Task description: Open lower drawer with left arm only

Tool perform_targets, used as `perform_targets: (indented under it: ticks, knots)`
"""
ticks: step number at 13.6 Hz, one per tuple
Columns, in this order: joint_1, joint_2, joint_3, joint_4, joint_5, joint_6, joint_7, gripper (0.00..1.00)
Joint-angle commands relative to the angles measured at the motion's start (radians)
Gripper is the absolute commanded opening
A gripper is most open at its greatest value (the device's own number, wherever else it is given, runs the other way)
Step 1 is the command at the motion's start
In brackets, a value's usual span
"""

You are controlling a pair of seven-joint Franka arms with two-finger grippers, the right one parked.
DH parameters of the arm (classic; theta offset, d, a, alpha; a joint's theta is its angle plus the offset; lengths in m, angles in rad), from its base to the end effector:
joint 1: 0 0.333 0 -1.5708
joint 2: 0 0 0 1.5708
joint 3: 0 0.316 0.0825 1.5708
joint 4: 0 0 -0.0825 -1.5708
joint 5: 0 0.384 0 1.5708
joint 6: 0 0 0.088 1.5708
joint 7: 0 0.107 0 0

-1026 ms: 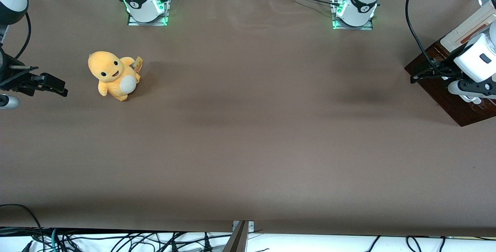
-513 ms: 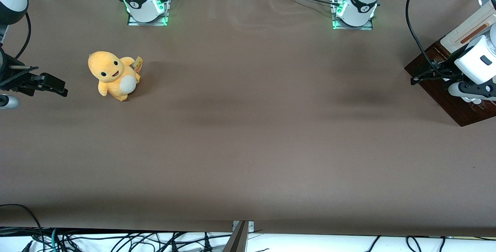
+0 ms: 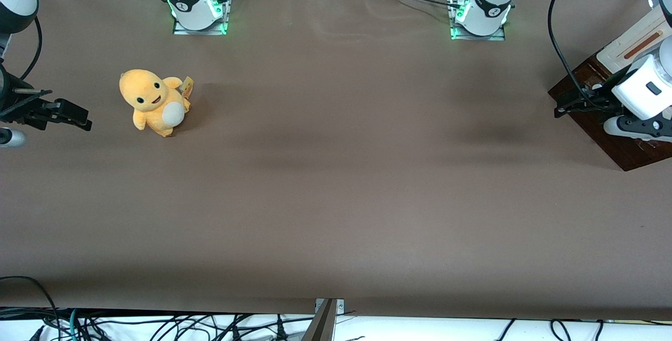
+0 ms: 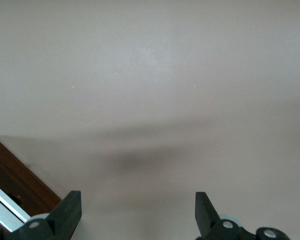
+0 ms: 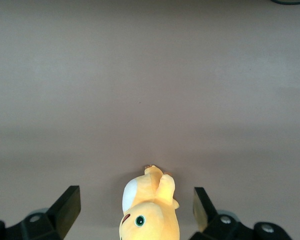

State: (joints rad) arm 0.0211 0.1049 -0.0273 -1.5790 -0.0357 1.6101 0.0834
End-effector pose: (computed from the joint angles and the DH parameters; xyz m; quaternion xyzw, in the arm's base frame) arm 0.5858 -0.0066 0.5642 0.9982 -0.0434 -0.0361 0.0206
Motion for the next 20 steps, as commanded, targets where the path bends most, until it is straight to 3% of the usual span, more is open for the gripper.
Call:
perform_targets:
  ticks: [1,11,15,18,20]
  knots:
    - [-0.003,0.016,0.003,0.034,0.008,-0.019,-0.001,1.0]
    - [0.01,0.044,0.006,0.034,0.01,-0.032,-0.011,1.0]
    - [0.0,0.044,0.003,0.036,0.153,-0.03,-0.036,1.0]
    - [-0.004,0.062,0.0,0.034,0.243,-0.032,-0.169,1.0]
    - [-0.029,0.087,-0.006,0.033,0.351,-0.048,-0.266,1.0]
